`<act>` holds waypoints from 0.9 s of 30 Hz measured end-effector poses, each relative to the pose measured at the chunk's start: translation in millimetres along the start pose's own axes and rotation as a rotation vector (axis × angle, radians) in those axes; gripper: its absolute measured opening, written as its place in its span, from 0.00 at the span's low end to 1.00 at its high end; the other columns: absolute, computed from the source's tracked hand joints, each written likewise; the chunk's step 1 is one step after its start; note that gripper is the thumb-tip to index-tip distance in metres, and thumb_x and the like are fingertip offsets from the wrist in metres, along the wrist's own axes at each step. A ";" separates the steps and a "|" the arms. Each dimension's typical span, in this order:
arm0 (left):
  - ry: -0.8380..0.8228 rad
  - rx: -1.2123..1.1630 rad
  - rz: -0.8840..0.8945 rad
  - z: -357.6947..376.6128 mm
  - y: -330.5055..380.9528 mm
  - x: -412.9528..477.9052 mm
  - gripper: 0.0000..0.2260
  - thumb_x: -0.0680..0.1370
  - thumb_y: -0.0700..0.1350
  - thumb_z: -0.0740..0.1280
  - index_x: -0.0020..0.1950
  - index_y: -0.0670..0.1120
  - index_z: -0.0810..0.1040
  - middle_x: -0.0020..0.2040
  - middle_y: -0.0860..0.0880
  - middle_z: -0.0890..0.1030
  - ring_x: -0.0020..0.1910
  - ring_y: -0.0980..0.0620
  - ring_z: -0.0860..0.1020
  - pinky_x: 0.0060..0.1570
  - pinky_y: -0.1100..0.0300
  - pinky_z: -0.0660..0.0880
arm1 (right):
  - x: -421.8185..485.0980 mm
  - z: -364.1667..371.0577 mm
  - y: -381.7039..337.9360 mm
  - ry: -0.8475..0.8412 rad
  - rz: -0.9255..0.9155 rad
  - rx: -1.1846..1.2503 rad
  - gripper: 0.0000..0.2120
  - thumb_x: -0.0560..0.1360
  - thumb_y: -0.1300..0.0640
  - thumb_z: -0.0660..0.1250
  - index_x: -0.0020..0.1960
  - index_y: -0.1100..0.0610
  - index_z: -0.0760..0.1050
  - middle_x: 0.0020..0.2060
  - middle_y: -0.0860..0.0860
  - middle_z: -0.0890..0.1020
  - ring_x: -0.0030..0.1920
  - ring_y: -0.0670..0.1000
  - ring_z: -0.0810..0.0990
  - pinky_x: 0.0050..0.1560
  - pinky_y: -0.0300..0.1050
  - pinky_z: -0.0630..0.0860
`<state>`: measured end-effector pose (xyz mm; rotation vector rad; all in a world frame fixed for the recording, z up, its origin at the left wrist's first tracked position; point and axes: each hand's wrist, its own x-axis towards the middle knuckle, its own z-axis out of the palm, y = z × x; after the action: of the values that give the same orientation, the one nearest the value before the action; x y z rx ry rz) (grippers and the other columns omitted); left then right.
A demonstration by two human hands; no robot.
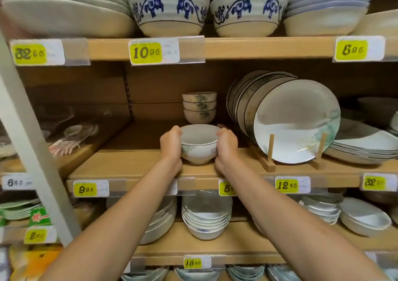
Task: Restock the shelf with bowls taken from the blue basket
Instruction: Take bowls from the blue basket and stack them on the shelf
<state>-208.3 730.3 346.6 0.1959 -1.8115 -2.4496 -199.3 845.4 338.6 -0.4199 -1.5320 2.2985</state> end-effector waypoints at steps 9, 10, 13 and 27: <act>-0.002 0.073 0.042 -4.7 -10.4 5.7 0.19 0.76 0.42 0.58 0.67 0.44 0.71 0.57 0.43 0.80 0.55 0.45 0.78 0.53 0.51 0.78 | 7.2 -5.5 -3.5 -0.042 0.132 -0.001 0.09 0.76 0.58 0.59 0.54 0.53 0.75 0.46 0.54 0.80 0.48 0.54 0.80 0.47 0.50 0.80; -0.015 0.090 0.059 -6.1 -12.4 5.4 0.19 0.77 0.42 0.59 0.68 0.45 0.70 0.57 0.44 0.79 0.55 0.46 0.78 0.51 0.52 0.78 | 7.9 -6.3 -5.8 -0.051 0.162 0.011 0.08 0.76 0.59 0.60 0.51 0.54 0.76 0.46 0.56 0.81 0.48 0.56 0.80 0.51 0.52 0.79; -0.016 0.111 0.058 -7.1 -7.0 7.5 0.19 0.76 0.44 0.60 0.67 0.45 0.69 0.56 0.44 0.78 0.53 0.47 0.78 0.46 0.54 0.77 | 7.8 -10.7 -11.0 -0.061 0.177 0.031 0.06 0.75 0.57 0.62 0.49 0.56 0.76 0.46 0.57 0.83 0.48 0.56 0.81 0.52 0.51 0.78; -0.133 -0.027 -0.056 -12.8 -1.6 10.9 0.10 0.77 0.43 0.59 0.52 0.44 0.78 0.47 0.44 0.85 0.51 0.45 0.82 0.55 0.49 0.79 | 4.2 -5.0 -2.5 0.016 0.035 -0.076 0.18 0.77 0.52 0.62 0.66 0.56 0.70 0.51 0.55 0.81 0.48 0.51 0.81 0.35 0.41 0.75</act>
<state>-217.1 717.1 340.8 0.0852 -1.8471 -2.5811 -200.6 852.3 338.8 -0.4872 -1.6213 2.2629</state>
